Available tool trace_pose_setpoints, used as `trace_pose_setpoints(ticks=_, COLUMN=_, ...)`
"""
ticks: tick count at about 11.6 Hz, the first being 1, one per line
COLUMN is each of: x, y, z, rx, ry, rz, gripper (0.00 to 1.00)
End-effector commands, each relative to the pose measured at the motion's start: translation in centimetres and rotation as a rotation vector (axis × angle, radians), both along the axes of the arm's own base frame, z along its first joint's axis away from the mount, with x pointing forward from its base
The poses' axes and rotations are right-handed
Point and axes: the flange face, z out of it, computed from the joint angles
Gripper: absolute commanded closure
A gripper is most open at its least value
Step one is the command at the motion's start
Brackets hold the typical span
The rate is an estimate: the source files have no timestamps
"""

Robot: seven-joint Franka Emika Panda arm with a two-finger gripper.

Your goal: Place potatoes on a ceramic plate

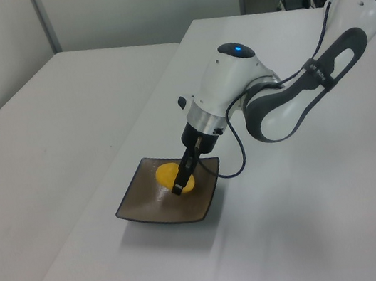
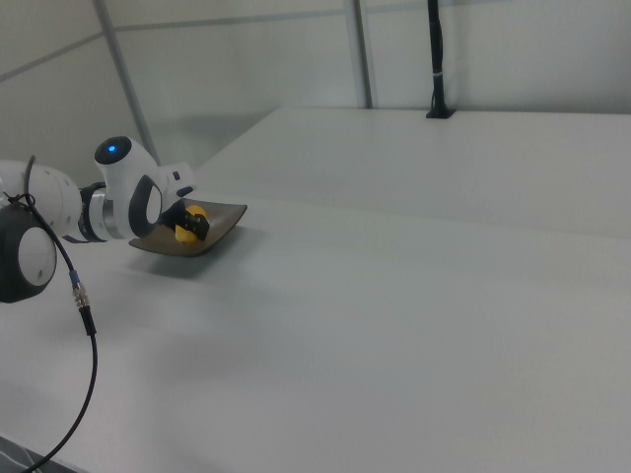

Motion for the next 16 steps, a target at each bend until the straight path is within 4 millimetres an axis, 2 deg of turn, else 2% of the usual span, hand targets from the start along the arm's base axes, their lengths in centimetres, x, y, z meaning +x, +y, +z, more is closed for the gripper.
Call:
trace_pose_setpoints(ticks=1, x=0.3, y=0.4, z=0.5, rx=-0.004, ry=-0.026, rz=0.006, gripper=0.0)
trace_pose_setpoints(ticks=3, x=0.1, y=0.6, z=1.1, rx=-0.01, ry=-0.035, rz=0.013, gripper=0.0)
trace_pose_setpoints(ticks=4, x=-0.2, y=0.8, z=2.4, rx=-0.003, ry=-0.041, rz=0.018, gripper=0.0)
trace_pose_setpoints(ticks=7, x=-2.1, y=-1.1, z=8.8, rx=-0.023, ry=0.007, rz=0.005, gripper=0.0)
trace_pose_setpoints(ticks=8, x=-2.7, y=-2.5, z=11.2, rx=-0.053, ry=0.071, rz=-0.011, gripper=0.0)
trace_pose_setpoints(ticks=10, x=-3.8, y=-6.8, z=16.7, rx=-0.097, ry=0.176, rz=-0.061, gripper=0.0)
trace_pose_setpoints(ticks=13, x=-6.9, y=-14.1, z=23.9, rx=-0.143, ry=0.317, rz=-0.139, gripper=0.0)
trace_pose_setpoints(ticks=16, x=-11.6, y=-21.7, z=29.2, rx=-0.149, ry=0.41, rz=-0.222, gripper=0.0)
